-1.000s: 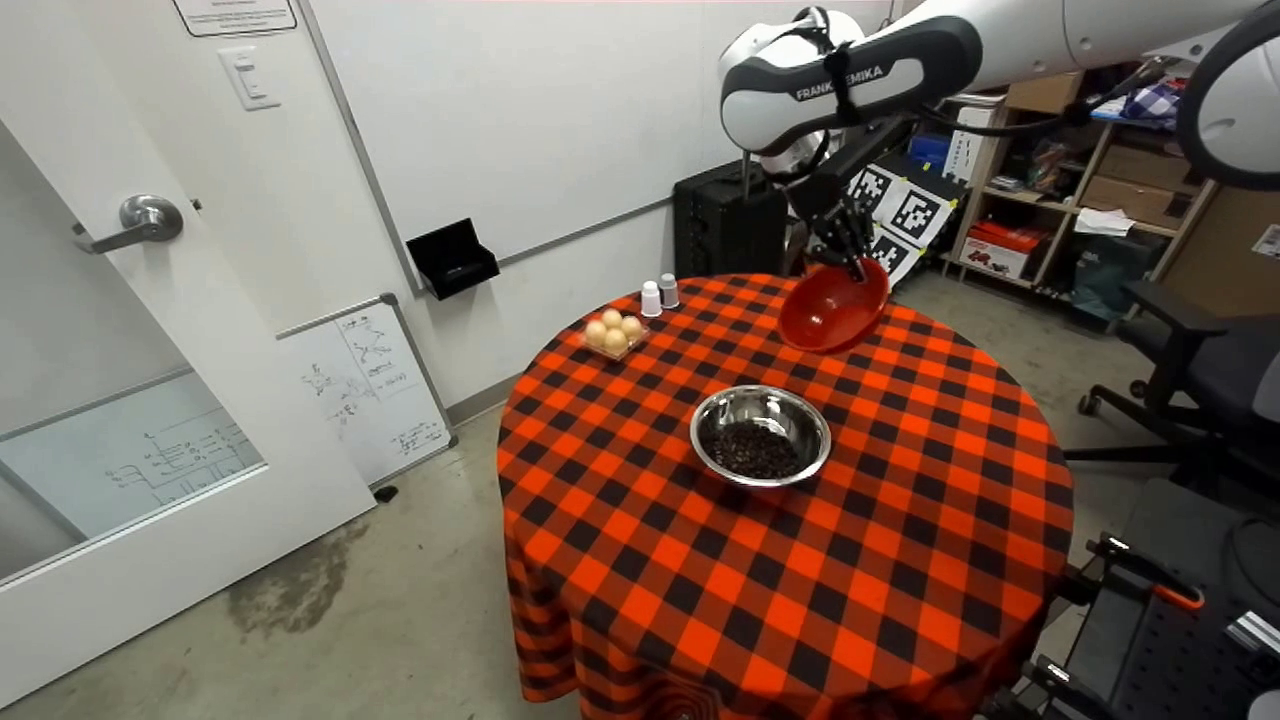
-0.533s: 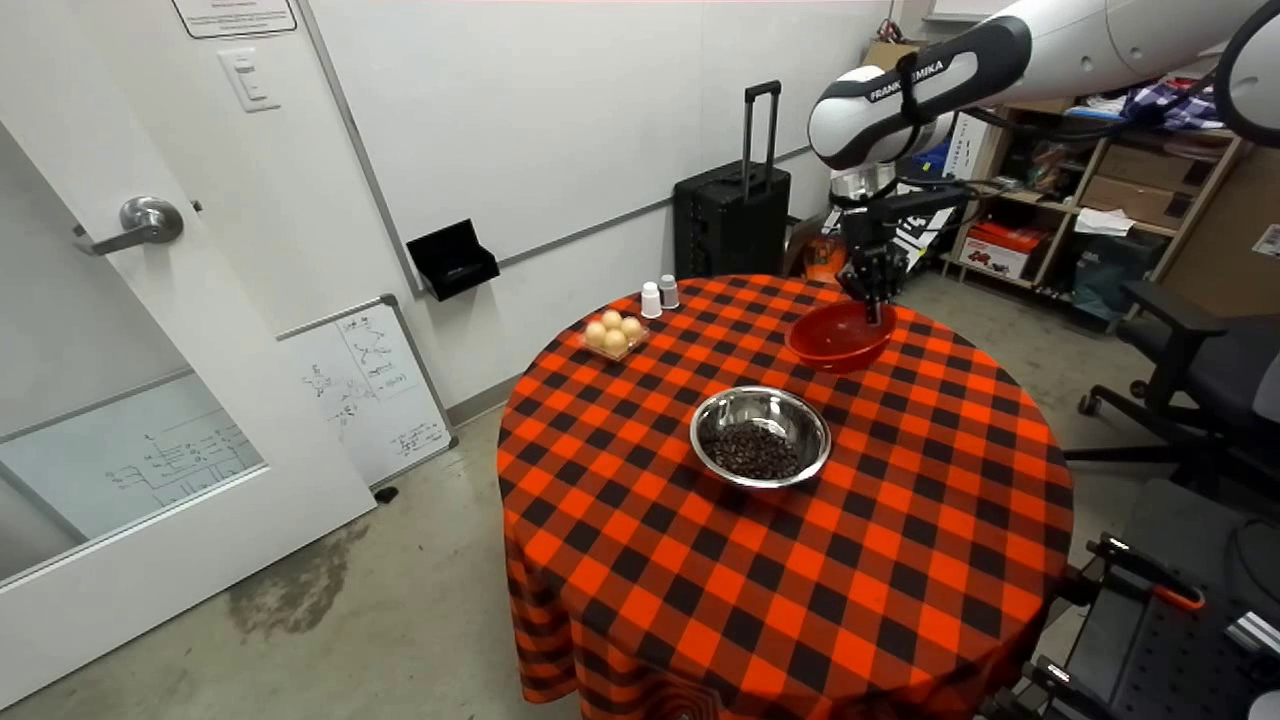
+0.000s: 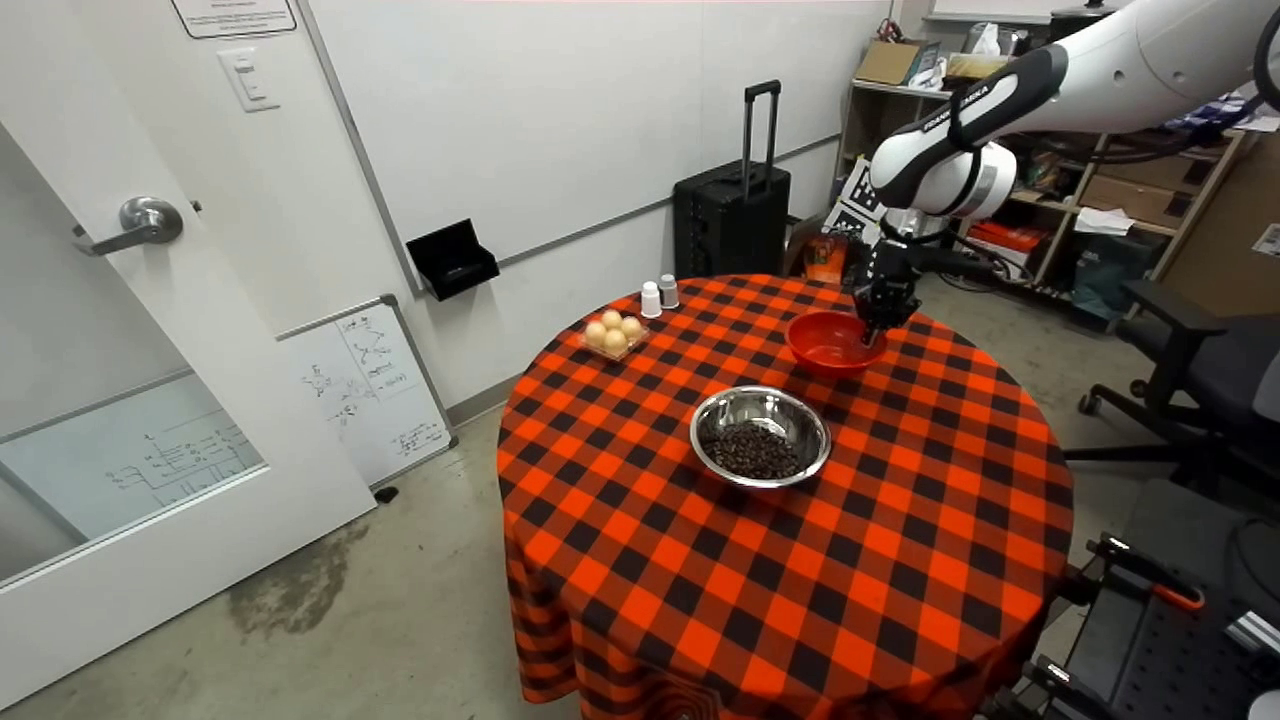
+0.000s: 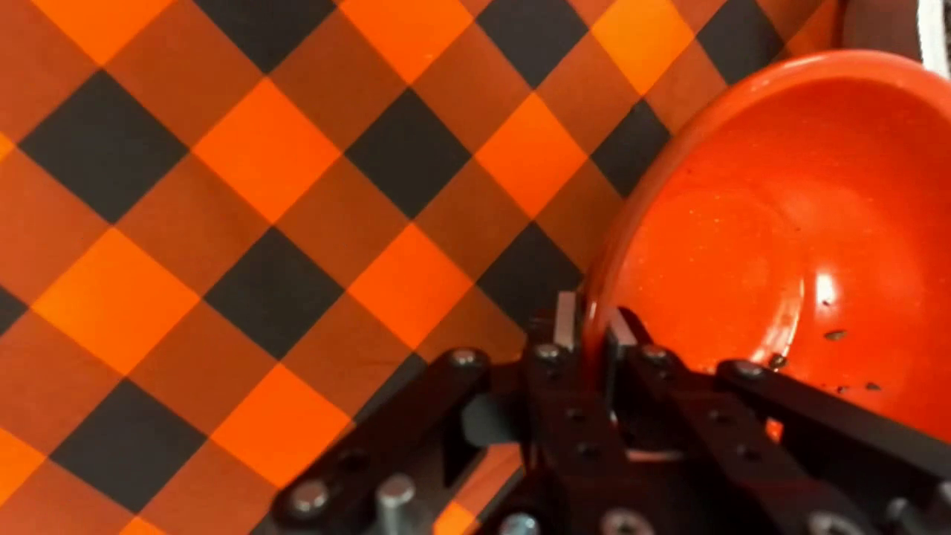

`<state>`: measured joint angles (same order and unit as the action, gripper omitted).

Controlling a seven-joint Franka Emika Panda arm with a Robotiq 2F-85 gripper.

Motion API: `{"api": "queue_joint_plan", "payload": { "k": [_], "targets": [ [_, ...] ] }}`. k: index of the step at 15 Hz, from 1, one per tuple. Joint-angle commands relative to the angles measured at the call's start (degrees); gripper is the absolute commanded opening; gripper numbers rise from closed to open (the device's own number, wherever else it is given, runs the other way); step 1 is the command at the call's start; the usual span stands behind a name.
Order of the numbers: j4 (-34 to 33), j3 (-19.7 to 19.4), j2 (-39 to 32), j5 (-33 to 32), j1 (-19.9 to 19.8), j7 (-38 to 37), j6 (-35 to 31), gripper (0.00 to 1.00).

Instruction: Pour the contents from the red bowl into the silver bowl

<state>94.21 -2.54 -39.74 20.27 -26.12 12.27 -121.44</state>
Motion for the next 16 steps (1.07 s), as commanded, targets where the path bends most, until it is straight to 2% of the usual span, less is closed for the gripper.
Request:
{"api": "queue_joint_plan", "payload": {
  "k": [1,5,14,16],
  "targets": [
    [10.7,0.0,6.2,5.6,-2.4,5.5,-9.6,0.02],
    [17.8,-0.2,8.7,8.7,-4.8,9.1,-14.3,0.02],
    [26.8,-0.7,10.7,10.5,-7.0,11.2,-13.0,0.02],
    [28.1,-1.2,11.2,9.9,-6.8,10.7,-11.7,0.34]
  ]
}}
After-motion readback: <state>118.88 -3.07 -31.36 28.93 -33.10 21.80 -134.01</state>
